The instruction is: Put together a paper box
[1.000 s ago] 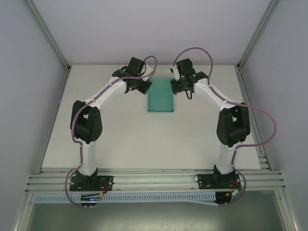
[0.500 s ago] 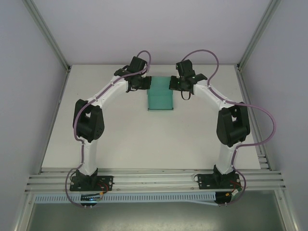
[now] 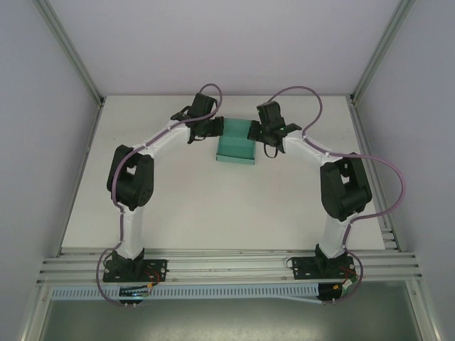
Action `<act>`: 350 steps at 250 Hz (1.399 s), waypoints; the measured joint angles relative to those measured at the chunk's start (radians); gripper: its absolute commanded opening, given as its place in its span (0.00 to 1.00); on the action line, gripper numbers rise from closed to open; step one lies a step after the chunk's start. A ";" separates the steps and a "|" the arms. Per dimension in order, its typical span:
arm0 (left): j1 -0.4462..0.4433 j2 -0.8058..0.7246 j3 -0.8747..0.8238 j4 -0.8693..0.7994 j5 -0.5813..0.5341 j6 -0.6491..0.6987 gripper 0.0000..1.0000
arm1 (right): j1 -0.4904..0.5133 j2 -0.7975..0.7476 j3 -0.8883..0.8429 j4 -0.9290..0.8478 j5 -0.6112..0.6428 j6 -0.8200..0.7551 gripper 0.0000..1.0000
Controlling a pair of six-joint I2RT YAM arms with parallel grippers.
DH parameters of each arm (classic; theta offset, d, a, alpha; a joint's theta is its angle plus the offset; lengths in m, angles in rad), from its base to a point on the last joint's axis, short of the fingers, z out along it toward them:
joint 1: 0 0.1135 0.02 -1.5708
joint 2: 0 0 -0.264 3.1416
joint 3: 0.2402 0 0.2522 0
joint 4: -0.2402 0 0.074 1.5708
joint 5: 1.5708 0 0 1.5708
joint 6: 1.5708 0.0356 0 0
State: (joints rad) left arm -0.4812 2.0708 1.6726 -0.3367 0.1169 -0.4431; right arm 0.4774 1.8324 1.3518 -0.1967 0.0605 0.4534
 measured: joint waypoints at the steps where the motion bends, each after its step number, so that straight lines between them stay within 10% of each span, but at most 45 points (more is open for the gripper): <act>1: 0.000 -0.001 -0.002 0.003 0.000 0.000 0.00 | 0.001 0.000 -0.002 0.002 0.002 0.000 0.00; 350: -0.003 -0.130 -0.364 0.348 0.178 -0.095 0.06 | 0.140 -0.132 -0.395 0.418 0.303 -0.003 0.00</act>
State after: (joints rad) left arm -0.4847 1.9411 1.3090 0.0113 0.2947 -0.5385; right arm 0.6170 1.7000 0.9565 0.2218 0.3637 0.4507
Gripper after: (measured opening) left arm 0.052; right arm 0.048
